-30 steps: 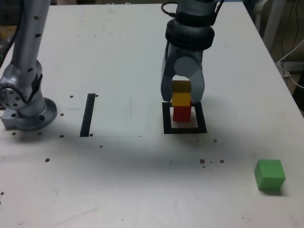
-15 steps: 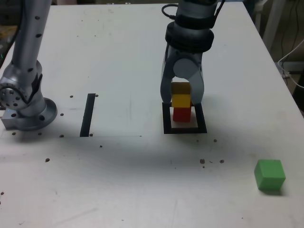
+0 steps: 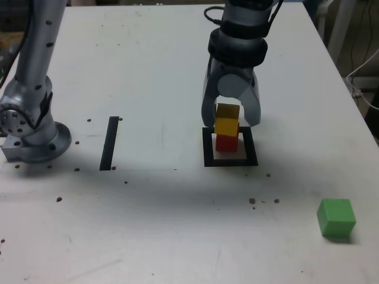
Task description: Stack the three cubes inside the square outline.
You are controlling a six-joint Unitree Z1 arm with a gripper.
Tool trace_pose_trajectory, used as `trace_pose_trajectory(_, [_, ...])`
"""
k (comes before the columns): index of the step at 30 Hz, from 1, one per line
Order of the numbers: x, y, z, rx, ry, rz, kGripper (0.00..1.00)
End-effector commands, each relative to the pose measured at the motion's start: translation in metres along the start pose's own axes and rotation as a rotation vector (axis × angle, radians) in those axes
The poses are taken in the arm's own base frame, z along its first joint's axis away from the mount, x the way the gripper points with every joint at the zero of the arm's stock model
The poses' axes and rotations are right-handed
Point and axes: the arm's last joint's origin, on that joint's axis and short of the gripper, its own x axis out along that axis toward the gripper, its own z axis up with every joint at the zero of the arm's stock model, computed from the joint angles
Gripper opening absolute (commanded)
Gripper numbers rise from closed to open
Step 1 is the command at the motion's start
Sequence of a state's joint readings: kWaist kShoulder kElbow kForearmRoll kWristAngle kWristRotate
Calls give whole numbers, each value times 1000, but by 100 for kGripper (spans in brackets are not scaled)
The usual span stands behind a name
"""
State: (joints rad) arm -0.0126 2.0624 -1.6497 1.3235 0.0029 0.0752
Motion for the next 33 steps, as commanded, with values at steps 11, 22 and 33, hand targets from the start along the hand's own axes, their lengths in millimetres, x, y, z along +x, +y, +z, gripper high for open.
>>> trace_pose_trajectory(11, [-6, -1, -4, 26, -7, -4, 100])
trace_pose_trajectory(22, [-17, -10, -16, 42, -12, -17, 100])
trace_pose_trajectory(33, [-38, -30, -34, 77, -73, 10, 100])
